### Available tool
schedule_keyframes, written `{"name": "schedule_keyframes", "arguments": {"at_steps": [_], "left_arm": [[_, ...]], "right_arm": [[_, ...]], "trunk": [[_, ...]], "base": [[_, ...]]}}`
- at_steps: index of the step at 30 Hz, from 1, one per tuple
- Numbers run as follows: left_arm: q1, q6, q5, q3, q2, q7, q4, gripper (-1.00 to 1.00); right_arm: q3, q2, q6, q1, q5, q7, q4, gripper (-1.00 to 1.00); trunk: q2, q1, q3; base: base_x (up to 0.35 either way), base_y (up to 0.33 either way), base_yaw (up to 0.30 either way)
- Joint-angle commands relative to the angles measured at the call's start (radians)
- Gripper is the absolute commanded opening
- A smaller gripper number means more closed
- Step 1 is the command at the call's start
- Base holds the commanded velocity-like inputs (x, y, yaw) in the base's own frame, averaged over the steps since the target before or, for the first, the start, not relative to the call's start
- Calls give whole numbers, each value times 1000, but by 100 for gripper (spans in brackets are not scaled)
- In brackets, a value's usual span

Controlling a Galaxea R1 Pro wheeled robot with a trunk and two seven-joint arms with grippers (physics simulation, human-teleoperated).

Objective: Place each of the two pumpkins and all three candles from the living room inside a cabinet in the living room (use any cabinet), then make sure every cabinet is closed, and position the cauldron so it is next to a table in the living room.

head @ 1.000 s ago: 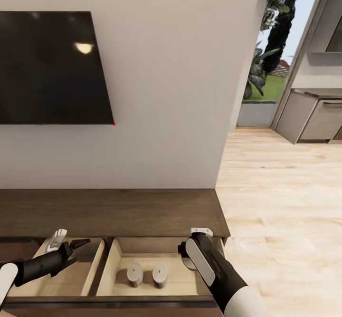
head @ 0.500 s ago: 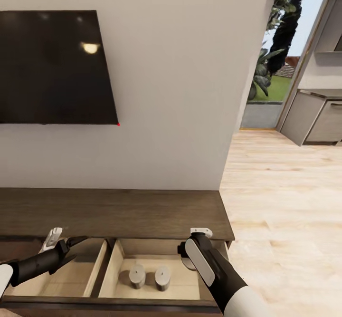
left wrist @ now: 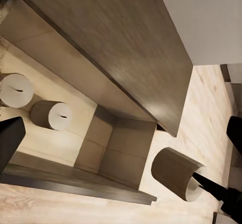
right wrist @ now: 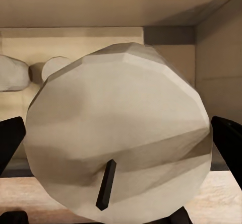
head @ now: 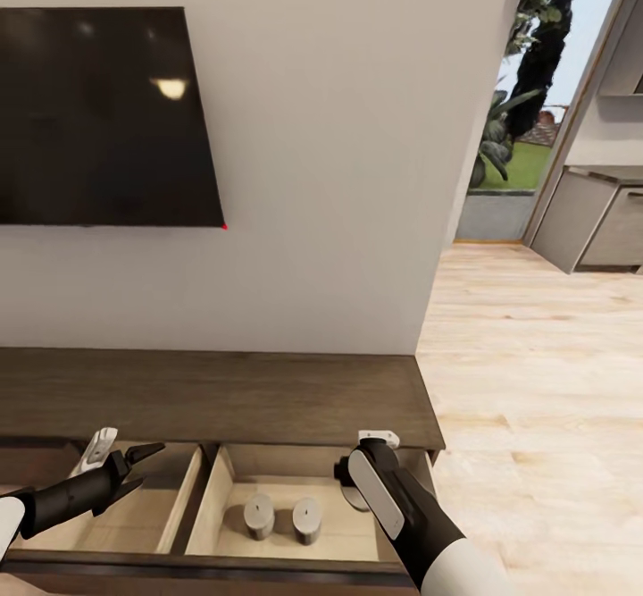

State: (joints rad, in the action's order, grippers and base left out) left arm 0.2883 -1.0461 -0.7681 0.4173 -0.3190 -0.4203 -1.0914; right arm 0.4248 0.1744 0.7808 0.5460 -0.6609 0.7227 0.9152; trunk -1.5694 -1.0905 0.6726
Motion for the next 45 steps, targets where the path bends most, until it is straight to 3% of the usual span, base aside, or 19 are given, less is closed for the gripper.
{"name": "schedule_keyframes", "arguments": {"at_steps": [1, 33, 35, 38, 45], "left_arm": [[0, 0, 0, 0, 0, 0, 0, 100], [0, 0, 0, 0, 0, 1, 1, 100], [0, 0, 1, -1, 0, 2, 2, 100], [0, 0, 1, -1, 0, 2, 2, 100], [0, 0, 1, -1, 0, 2, 2, 100]], "right_arm": [[0, 0, -1, 0, 1, 0, -5, -100], [-1, 0, -25, 1, -7, 0, -22, -100], [-3, 0, -24, 4, -8, -19, -23, -100], [-4, 0, -22, 18, -8, -110, -29, -100], [-5, 0, -24, 21, -6, -154, -32, -100]], "trunk": [[-7, -4, 3], [-231, -127, 103], [-245, -134, 110], [-266, -146, 119], [-315, -173, 141]], "base": [[0, 0, 0], [0, 0, 0], [0, 0, 0], [0, 0, 0], [0, 0, 0]]}}
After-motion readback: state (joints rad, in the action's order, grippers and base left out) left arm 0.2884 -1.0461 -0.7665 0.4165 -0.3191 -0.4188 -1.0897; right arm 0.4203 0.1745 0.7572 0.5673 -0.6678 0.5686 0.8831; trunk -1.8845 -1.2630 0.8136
